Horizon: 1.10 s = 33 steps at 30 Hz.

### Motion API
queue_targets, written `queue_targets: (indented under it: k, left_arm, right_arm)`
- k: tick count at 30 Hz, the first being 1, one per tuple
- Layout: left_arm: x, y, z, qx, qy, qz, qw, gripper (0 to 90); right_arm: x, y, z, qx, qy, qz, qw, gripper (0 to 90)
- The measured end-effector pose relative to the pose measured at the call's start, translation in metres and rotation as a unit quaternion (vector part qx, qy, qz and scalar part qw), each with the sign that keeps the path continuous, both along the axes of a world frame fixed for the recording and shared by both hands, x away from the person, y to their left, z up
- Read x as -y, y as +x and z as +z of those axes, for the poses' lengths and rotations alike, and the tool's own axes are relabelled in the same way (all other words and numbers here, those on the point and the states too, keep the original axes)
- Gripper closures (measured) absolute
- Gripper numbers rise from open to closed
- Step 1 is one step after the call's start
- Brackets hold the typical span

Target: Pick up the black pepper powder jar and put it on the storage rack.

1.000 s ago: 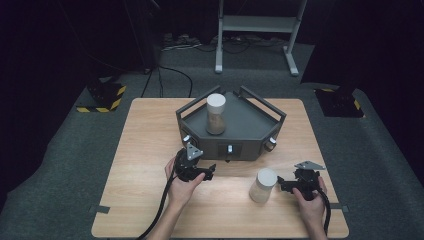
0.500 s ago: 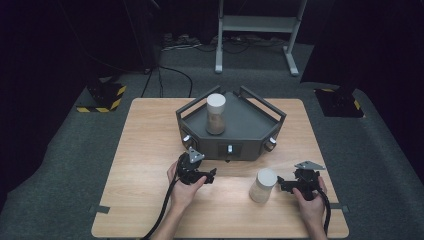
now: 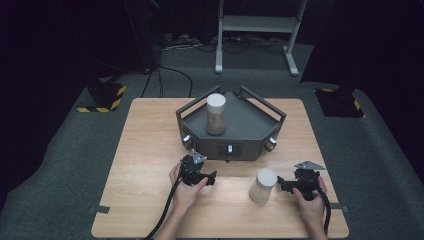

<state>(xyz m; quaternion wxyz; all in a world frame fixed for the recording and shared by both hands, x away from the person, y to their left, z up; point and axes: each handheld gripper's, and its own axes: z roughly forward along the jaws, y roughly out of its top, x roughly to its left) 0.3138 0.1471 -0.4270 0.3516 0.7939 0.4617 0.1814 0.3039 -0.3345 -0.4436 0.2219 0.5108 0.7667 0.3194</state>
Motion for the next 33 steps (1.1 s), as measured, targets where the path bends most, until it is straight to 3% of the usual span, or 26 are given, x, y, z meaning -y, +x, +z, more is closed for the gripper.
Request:
queue_targets:
  k: [16,21,25,33]
  left_arm:
    - [-0.001,0.006,-0.013,-0.022,-0.001,0.006,0.9997,9.3]
    - [0.000,0.003,-0.016,-0.014,0.000,0.008,0.9999,9.2]
    - [0.002,-0.005,-0.023,0.006,-0.002,0.018,0.9998,9.2]
    - [0.007,-0.005,-0.023,0.010,0.011,0.015,0.9998,8.9]
  right_arm:
    - [0.000,0.001,0.000,-0.001,0.000,0.002,1.0000,0.0]
    - [0.000,0.001,0.000,-0.001,0.001,0.003,1.0000,0.0]
    - [0.000,0.001,0.000,-0.001,0.001,0.003,1.0000,0.0]
    - [0.000,0.001,0.000,-0.001,0.000,0.003,1.0000,0.1]
